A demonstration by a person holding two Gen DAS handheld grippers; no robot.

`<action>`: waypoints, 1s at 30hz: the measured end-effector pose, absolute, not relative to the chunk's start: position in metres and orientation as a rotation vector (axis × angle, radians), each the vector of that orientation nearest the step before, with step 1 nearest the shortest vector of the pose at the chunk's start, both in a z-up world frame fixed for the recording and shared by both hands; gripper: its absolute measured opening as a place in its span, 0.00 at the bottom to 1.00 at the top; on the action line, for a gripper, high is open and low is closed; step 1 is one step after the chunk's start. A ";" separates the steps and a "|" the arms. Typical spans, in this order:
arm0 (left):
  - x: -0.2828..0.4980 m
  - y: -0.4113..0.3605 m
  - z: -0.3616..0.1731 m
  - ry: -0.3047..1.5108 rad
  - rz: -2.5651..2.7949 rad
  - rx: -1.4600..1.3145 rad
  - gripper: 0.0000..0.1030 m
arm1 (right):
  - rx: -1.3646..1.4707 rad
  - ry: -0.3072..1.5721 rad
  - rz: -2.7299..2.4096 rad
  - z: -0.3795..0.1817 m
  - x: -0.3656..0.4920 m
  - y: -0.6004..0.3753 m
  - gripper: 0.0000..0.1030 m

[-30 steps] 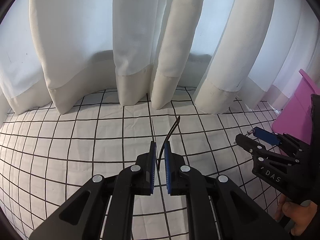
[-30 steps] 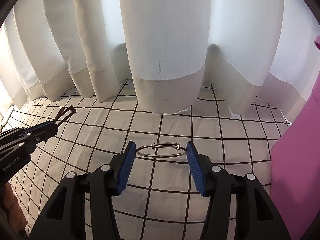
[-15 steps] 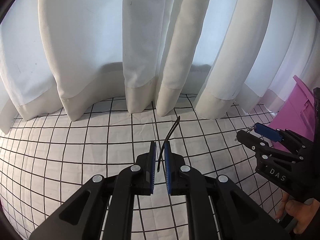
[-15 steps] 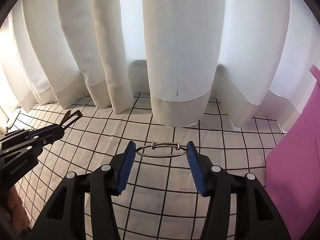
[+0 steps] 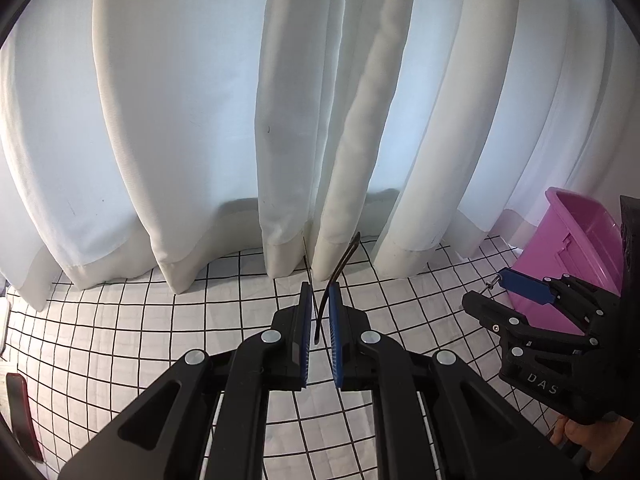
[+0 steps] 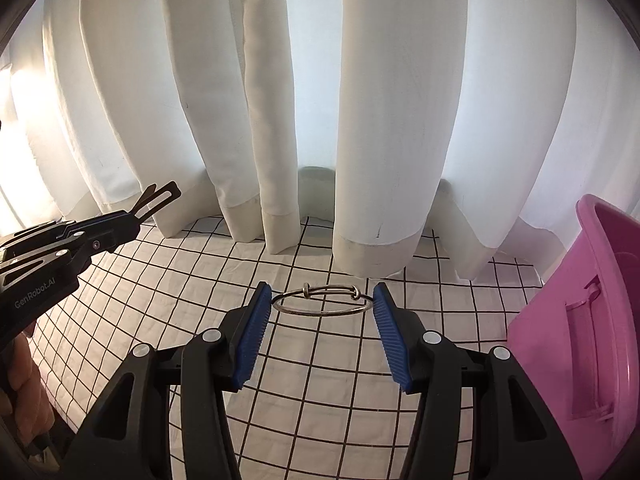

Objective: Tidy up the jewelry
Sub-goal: 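Lift the hair clip and bangle and carry both over the pink tub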

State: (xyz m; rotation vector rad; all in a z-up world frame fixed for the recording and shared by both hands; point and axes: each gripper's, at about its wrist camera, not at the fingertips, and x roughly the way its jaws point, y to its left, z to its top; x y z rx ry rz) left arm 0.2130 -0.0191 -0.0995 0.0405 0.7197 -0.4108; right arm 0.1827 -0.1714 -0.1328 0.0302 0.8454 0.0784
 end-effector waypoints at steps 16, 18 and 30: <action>0.161 -0.070 -0.035 0.641 -0.592 0.070 0.09 | 0.054 0.721 -0.051 -0.039 0.119 -0.225 0.49; 0.154 -0.086 -0.027 0.626 -0.613 0.075 0.09 | 0.060 0.699 -0.078 -0.029 0.109 -0.245 0.49; 0.113 -0.237 -0.001 0.632 -0.671 0.065 0.09 | 0.062 0.674 -0.163 -0.005 0.060 -0.411 0.49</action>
